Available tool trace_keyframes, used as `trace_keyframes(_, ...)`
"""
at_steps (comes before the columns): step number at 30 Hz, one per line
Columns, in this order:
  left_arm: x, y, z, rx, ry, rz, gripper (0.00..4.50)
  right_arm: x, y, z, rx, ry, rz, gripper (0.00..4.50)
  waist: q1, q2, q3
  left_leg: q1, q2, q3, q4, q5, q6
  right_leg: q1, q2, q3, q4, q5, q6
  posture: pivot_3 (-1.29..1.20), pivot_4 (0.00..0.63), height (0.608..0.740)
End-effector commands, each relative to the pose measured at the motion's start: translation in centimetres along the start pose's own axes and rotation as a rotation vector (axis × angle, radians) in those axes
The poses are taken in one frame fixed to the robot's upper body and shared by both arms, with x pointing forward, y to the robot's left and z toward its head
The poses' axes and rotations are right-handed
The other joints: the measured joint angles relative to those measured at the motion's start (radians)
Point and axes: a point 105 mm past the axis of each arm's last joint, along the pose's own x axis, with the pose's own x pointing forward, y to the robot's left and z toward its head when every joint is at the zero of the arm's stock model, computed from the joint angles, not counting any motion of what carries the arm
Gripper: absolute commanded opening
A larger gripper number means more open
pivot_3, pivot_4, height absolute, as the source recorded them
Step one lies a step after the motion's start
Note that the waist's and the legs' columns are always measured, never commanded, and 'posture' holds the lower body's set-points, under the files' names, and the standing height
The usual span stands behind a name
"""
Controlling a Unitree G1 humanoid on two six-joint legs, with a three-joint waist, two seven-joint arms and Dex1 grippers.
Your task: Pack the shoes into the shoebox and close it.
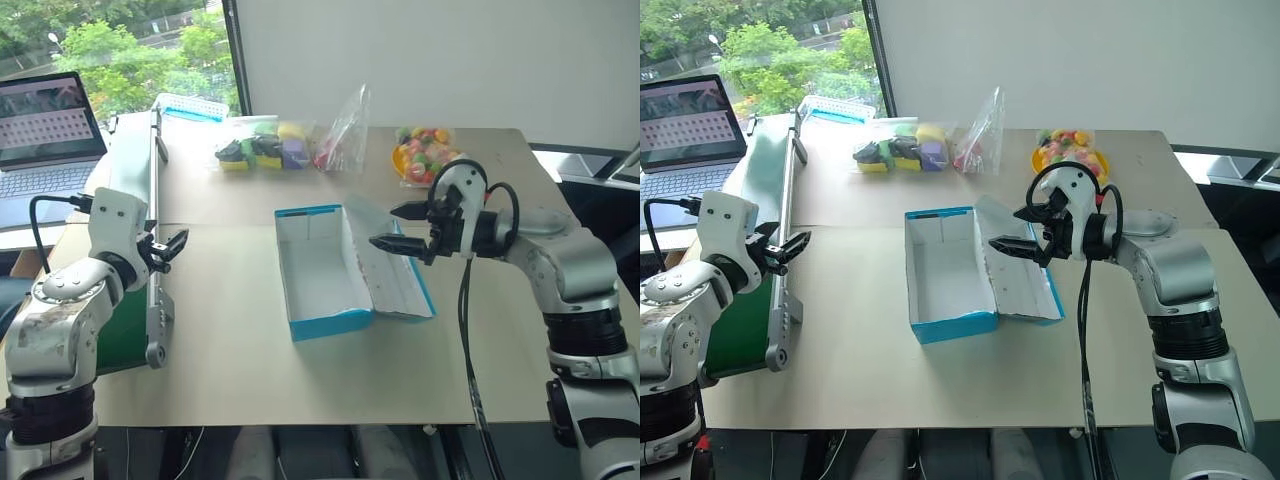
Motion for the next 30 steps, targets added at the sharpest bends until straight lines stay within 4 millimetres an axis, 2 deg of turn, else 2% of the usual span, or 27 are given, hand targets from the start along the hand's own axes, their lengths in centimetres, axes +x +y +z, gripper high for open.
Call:
trace_keyframes(1, 0.0, 0.2, 1.8, 0.001, -0.088, 0.026, 2.85, -0.1, -1.2, 0.2, -0.07, 0.002, -0.076, 4.43, -0.002, 0.0, 0.0, 0.0, 0.0, 0.0, 0.0, 0.0, 0.0, 0.0, 0.0, 0.0, 0.0, 0.0, 0.0, 0.0, 0.15, 0.74)
trace_keyframes(5, 0.4, 1.7, 2.9, -0.043, -0.158, 0.143, 2.85, 1.0, -2.5, 0.3, -0.125, -0.003, -0.159, 4.43, 0.0, -0.002, -0.001, 0.0, 0.0, 0.0, 0.001, 0.0, 0.0, 0.001, 0.0, -0.001, 0.0, 0.0, 0.0, 0.0, 0.15, 0.74)
trace_keyframes(9, -0.5, 4.7, 2.5, -0.063, -0.169, 0.321, 2.85, 3.1, -2.9, 2.4, -0.162, -0.108, -0.191, 4.43, -0.017, -0.002, -0.001, 0.0, 0.0, -0.001, 0.0, 0.0, 0.0, 0.001, 0.001, 0.0, 0.0, 0.0, 0.0, 0.0, 0.15, 0.74)
trace_keyframes(13, -1.4, 6.4, 1.7, -0.082, -0.146, 0.433, 2.85, 4.7, -2.6, 3.9, -0.178, -0.199, -0.171, 4.43, -0.024, -0.002, -0.001, 0.0, 0.0, -0.001, 0.0, 0.0, 0.0, 0.0, 0.001, 0.0, 0.0, 0.0, 0.0, 0.0, 0.15, 0.74)
trace_keyframes(16, -1.8, 6.4, 0.8, -0.093, -0.12, 0.467, 2.85, 5.9, -2.5, 4.8, -0.234, -0.267, -0.204, 4.43, -0.022, -0.002, -0.001, 0.0, 0.0, -0.001, 0.0, 0.0, 0.0, 0.001, 0.0, -0.001, 0.0, 0.0, 0.0, 0.0, 0.15, 0.74)
trace_keyframes(19, -2.1, 5.8, 0.3, -0.021, -0.091, 0.498, 2.85, 7.2, -2.2, 4.7, -0.182, -0.272, -0.15, 4.43, -0.022, -0.002, -0.002, 0.0, 0.0, -0.002, 0.0, 0.0, 0.0, 0.001, -0.001, -0.002, 0.0, 0.0, 0.0, 0.0, 0.15, 0.74)
trace_keyframes(24, -1.6, 4.7, 1.0, -0.022, -0.136, 0.463, 2.85, 7.9, -1.3, 4.9, -0.147, -0.271, -0.054, 4.43, -0.015, -0.002, -0.002, 0.0, 0.0, -0.003, 0.0, 0.0, 0.0, 0.001, -0.001, -0.004, 0.0, 0.0, 0.0, 0.0, 0.15, 0.74)
trace_keyframes(27, -0.6, 3.5, 1.4, 0.004, -0.146, 0.376, 2.85, 8.8, -0.4, 4.5, -0.114, -0.258, 0.009, 4.43, -0.016, -0.003, -0.002, 0.0, 0.0, -0.003, 0.0, 0.0, 0.0, 0.001, -0.001, -0.004, 0.0, 0.0, 0.0, 0.0, 0.15, 0.74)
trace_keyframes(30, -0.2, 3.7, 1.8, -0.036, -0.169, 0.361, 2.85, 9.3, 0.6, 4.3, -0.093, -0.249, 0.05, 4.43, -0.017, -0.003, -0.002, 0.0, 0.0, -0.004, 0.0, 0.0, 0.0, 0.001, -0.001, -0.004, 0.001, 0.0, 0.0, 0.0, 0.15, 0.74)
